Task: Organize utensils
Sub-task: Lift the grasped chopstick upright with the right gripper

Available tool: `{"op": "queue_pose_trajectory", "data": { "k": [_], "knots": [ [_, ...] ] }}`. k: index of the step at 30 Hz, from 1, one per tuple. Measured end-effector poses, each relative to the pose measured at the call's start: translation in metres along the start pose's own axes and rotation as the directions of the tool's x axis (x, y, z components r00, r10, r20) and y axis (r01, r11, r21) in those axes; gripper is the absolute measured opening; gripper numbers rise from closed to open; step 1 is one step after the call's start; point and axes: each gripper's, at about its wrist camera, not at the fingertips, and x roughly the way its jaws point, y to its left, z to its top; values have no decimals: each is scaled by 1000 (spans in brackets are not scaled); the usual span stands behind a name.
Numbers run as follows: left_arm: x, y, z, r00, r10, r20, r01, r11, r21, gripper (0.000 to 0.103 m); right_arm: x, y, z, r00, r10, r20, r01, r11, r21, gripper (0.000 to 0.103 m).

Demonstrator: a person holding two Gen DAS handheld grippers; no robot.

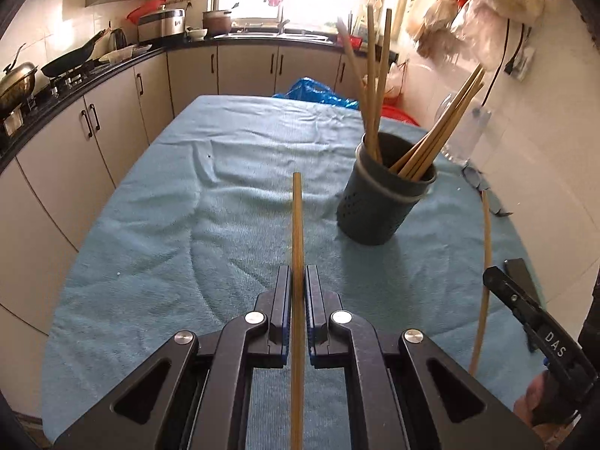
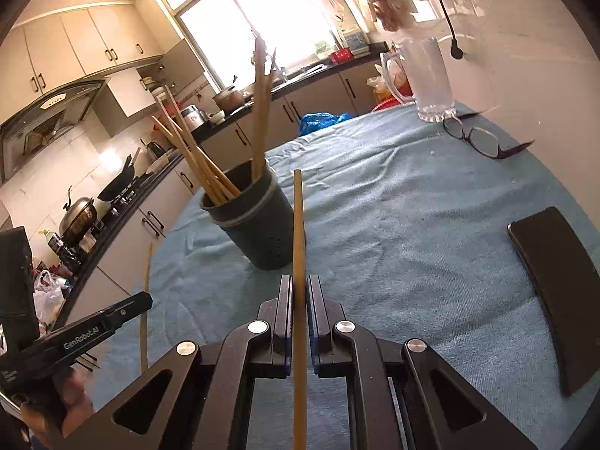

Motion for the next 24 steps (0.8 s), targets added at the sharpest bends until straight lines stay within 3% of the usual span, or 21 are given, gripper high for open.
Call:
{"op": "queue_pose_trajectory", "data": {
  "k": [24],
  "knots": [
    [-49, -3, 3, 994, -32, 103, 32, 999, 1, 6, -46, 40, 3, 995, 43, 92, -35, 995, -89, 8]
  ]
}}
